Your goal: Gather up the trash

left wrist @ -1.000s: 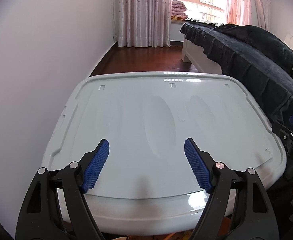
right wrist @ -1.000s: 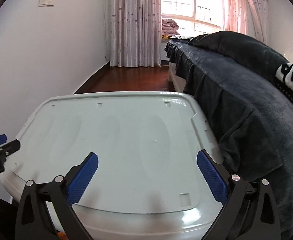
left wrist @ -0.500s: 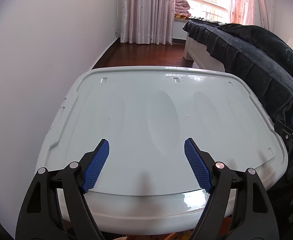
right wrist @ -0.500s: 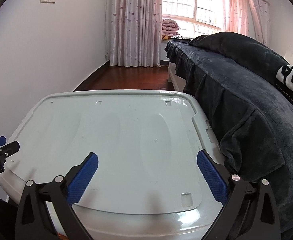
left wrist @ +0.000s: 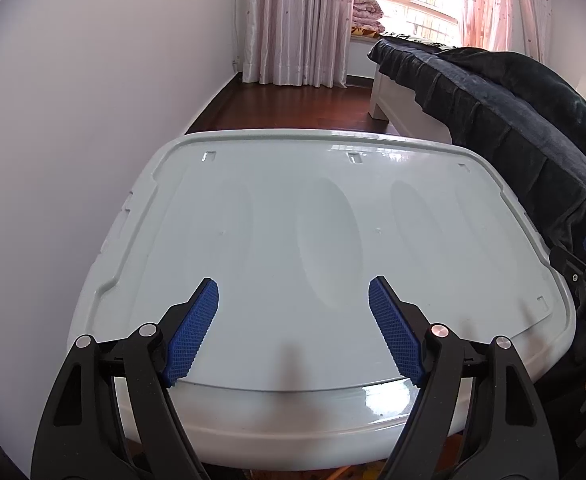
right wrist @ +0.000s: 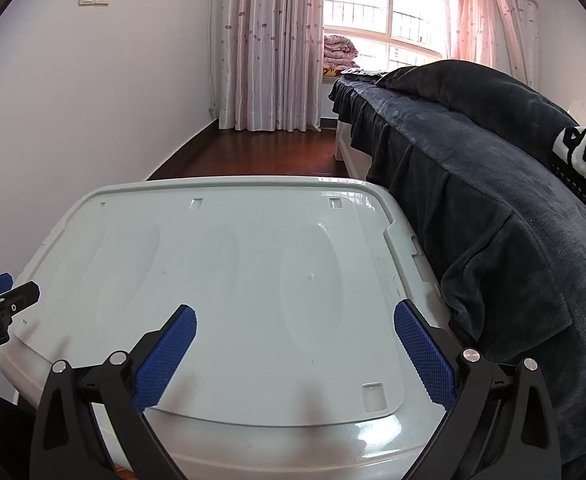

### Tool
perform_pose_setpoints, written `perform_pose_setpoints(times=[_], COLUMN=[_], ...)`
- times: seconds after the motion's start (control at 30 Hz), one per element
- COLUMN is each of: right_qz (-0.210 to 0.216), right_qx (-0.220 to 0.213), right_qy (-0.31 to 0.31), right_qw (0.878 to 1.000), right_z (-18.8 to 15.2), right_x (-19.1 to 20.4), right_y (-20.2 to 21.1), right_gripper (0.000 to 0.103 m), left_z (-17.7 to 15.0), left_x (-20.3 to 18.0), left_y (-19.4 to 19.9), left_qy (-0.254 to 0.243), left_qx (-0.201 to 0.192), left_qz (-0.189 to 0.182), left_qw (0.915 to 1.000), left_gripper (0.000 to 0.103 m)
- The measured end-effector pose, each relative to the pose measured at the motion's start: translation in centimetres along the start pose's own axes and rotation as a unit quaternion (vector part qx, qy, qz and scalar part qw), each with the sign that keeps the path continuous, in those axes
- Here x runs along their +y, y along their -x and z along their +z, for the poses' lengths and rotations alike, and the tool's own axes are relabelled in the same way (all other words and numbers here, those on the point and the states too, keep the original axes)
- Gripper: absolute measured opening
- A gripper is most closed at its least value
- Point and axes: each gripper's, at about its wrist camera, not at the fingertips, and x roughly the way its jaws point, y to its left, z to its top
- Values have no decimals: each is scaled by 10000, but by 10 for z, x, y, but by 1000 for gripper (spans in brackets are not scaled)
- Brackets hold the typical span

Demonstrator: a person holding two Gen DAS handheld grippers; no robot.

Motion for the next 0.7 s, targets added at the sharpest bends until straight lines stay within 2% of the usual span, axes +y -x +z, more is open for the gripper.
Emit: perform_pose_setpoints(times=[0.53, 0.6, 0.7], right_qz=[1, 3, 5], right_qx=[8, 8, 4], right_qy=[-12, -14, -20], right_qw=[10000, 10000, 10000], right_z=[-2, -2, -2], right_x=[-1, -1, -2], right_y=[0, 0, 1], right_gripper=[98, 98, 98], left_z=[-2, -2, -4], left_x=[3, 3, 2], left_y=[-5, -7, -7], left_qy=[200, 204, 179], left_qx=[122, 157, 131], left_qz=[-53, -31, -11], left_qw=[9997, 9997, 9998], left_gripper=[76, 87, 90])
